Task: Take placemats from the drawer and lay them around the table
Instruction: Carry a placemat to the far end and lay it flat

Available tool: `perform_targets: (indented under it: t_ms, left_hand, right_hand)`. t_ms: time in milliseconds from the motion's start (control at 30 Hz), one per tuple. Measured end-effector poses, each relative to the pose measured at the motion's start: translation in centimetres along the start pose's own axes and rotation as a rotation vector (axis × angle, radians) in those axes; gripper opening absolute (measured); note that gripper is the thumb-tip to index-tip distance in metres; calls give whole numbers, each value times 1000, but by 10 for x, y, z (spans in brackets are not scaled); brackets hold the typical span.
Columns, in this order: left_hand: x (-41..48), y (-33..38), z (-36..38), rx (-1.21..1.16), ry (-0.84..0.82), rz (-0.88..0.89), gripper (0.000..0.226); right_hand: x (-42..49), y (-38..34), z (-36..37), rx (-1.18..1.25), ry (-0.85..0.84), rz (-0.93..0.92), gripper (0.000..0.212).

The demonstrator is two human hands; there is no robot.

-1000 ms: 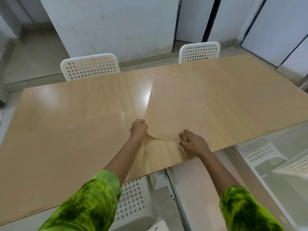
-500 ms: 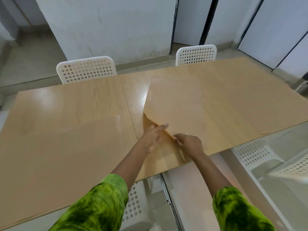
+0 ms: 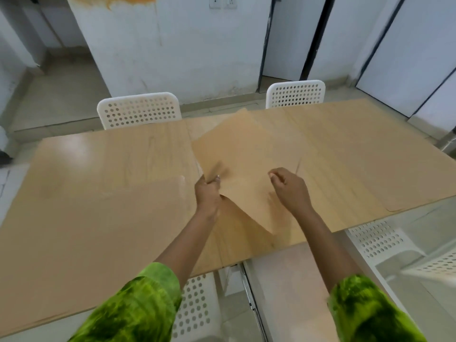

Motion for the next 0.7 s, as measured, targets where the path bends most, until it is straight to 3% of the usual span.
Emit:
perform_targets:
  t_ms: [100,267,400,500,567,633,700]
  left_hand:
    - [-7,37,-54,-48,3,28,16]
    - [-44,104,-138,-76,-160,113,26]
    - [-78,142,-234,-77,-181,116,32]
    - [-99,165,-321,-68,-167,93,26]
    - [-115,179,-385,-61,-140,78,29]
    - [-131,191,-445,-21,-106,65,41]
    - [-150,206,-505,2,-59,70,37]
  right_hand:
    - [16,-1,10,9,-58,78,29]
    - [18,-37,39,26,-136,108,33]
    - [9,-61,65,-116,-118,194,51]
    - [-18,-81,87,-14,-96,298,60]
    - [-48,-112,116,126,-159,294,52]
    - [-82,-149,148,274,-252,264,33]
    - [-116,-188,183,386,-336,254,16]
Point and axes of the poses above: each hand's wrist, its own x-axis towards the middle knuckle, its own z-axis out of the palm, y = z × x, the point moved 10 cm from there along x, towards the middle knuckle, and after that the axes turned 1 degree about -z, right-handed, at the moved point
